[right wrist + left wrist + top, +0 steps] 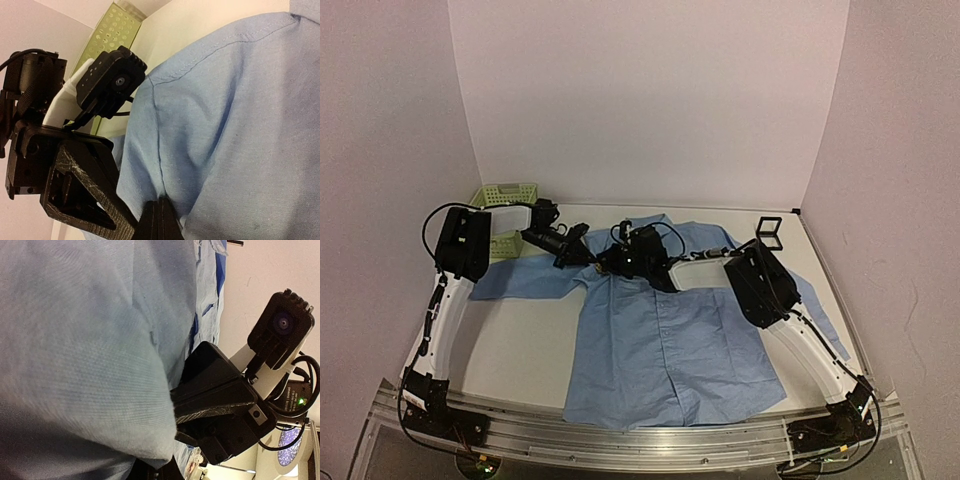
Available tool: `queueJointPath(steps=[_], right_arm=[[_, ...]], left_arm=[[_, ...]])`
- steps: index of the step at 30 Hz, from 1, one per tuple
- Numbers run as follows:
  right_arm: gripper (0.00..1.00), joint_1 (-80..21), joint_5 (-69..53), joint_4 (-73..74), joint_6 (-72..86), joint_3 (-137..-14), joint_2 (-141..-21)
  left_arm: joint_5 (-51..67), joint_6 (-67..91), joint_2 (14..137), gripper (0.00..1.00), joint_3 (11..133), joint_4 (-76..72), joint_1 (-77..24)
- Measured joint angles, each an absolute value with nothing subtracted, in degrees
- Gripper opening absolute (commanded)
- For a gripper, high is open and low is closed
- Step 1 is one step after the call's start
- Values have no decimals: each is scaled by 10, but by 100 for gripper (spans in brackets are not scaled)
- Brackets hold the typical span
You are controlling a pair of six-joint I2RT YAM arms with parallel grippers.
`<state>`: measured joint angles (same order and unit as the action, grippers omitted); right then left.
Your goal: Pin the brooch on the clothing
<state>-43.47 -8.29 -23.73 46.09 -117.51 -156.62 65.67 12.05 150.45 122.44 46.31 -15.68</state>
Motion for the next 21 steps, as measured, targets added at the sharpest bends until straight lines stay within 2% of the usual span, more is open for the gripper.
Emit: queueJointPath(steps=[21], right_arm=[[0,-448,22,-246,507,-1185,-1574]], left_arm=[[726,260,1505,0,1186,341,-155]])
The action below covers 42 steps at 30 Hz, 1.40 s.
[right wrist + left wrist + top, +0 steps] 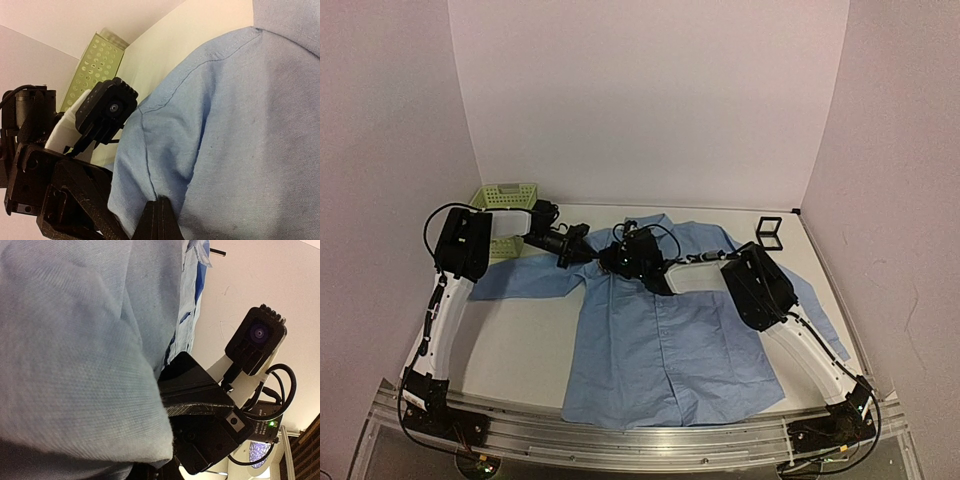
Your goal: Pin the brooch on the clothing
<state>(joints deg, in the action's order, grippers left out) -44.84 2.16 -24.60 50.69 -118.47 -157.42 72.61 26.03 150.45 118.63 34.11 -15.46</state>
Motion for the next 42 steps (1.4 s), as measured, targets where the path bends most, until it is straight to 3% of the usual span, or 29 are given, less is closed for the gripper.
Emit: queueJointPath(steps=[23,39,42], right_arm=[[0,-451,52,-312,543,-1128,-1557],[0,-449,60,-298,555,-1189,-1589],[5,-441,37,-332,553,-1172,-1587]], left_arm=[[750,362,1502,0,1146,220,-155],[742,307,1496,0,1143,261,-154],[719,271,1496,0,1157,293,-153]])
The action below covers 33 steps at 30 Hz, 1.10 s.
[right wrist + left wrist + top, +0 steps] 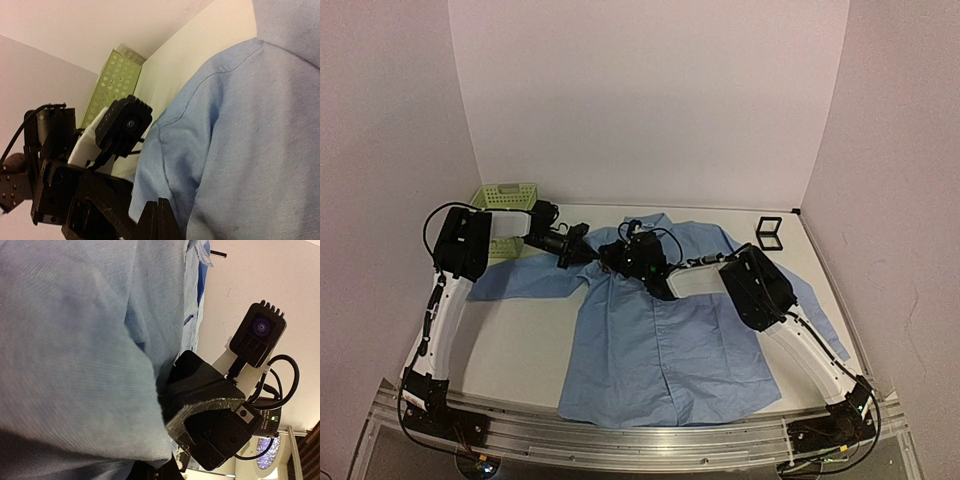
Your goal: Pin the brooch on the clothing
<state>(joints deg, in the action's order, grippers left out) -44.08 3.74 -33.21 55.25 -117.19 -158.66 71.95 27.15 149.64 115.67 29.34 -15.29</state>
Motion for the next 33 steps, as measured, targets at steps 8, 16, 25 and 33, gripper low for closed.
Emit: queueJointPath(steps=[8,16,25,33], right_arm=[[27,-403,-89,-372,484,-1130,-1568],[48,-363,-202,-366,375,-1108,-1519],[29,-336,-291,-285,48,-1059,-1439],[26,-335,-302,-177,-253,-1043,-1445]], left_arm=[[656,172,1498,0,1209,376,-146],[621,87,1509,0,1235,423,-145],[608,30,1532,0,1261,465,-147],[608,-2,1533,0,1264,476,-161]])
